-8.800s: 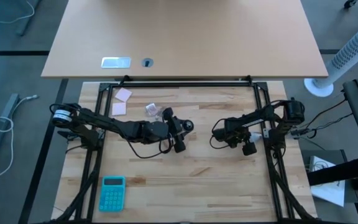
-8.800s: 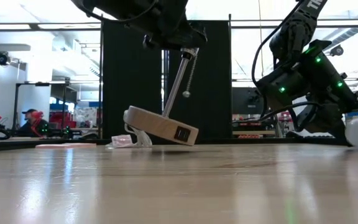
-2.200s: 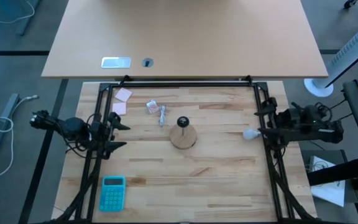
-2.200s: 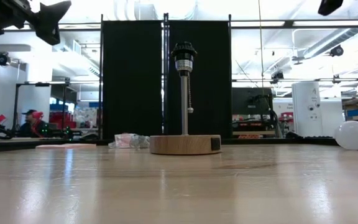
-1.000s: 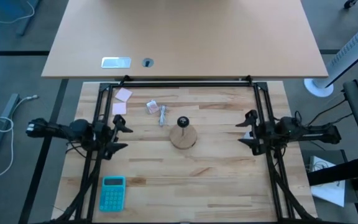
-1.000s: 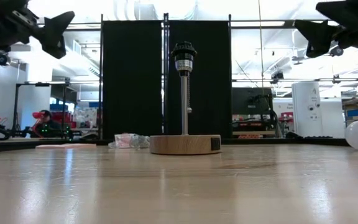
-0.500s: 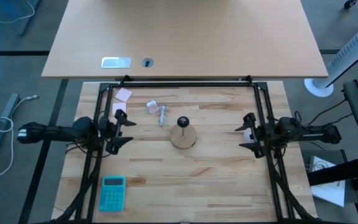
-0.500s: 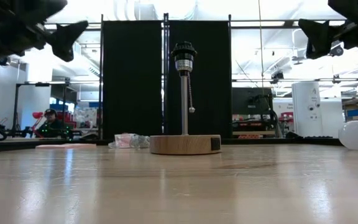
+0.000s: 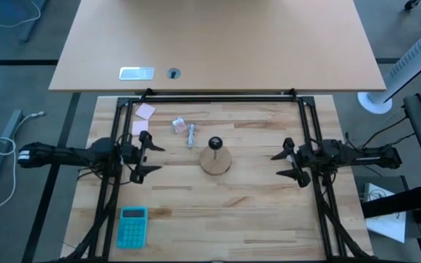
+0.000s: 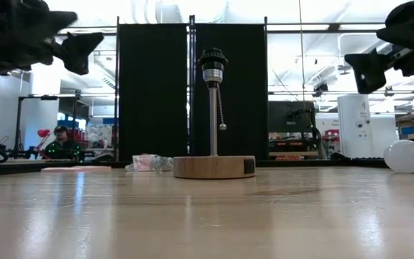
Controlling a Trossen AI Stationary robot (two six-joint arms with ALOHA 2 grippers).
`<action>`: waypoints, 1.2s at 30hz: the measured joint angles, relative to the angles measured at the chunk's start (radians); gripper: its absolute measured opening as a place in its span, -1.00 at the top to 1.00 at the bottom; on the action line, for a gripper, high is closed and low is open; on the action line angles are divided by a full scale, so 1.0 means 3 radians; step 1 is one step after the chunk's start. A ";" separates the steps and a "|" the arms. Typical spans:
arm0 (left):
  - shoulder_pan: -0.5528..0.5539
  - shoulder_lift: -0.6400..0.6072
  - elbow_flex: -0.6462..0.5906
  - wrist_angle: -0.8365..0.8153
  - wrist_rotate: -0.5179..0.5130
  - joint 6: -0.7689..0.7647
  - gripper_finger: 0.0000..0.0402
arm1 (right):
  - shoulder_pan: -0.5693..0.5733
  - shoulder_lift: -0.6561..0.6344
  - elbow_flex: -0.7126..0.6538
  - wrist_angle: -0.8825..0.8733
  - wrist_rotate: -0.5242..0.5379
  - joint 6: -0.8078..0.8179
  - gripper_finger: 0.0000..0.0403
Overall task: Screw lightbulb
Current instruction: Return to Home Position
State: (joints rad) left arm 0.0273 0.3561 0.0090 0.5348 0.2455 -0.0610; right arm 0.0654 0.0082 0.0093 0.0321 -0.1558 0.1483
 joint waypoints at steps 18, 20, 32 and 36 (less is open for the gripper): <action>0.0000 0.0400 0.0047 -0.0212 0.0437 -0.1927 -0.41 | 0.0000 0.0025 0.0000 -0.0004 -0.0001 0.0000 -0.47; -0.0001 0.0435 0.0069 -0.0213 0.0437 -0.1925 -0.41 | 0.0000 0.0025 0.0000 -0.0005 -0.0001 -0.0002 -0.46; -0.0001 0.0616 0.0086 -0.0202 0.0435 -0.1923 -0.41 | 0.0000 0.0025 0.0000 -0.0005 -0.0002 0.0000 -0.38; -0.0001 0.0668 0.0088 -0.0202 0.0435 -0.1923 -0.41 | 0.0000 0.0025 0.0000 -0.0005 -0.0003 -0.0002 -0.39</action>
State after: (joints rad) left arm 0.0269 0.5565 0.0352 0.4744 0.3759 -0.6380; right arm 0.0654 0.0158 0.0093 0.0307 -0.1566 0.1478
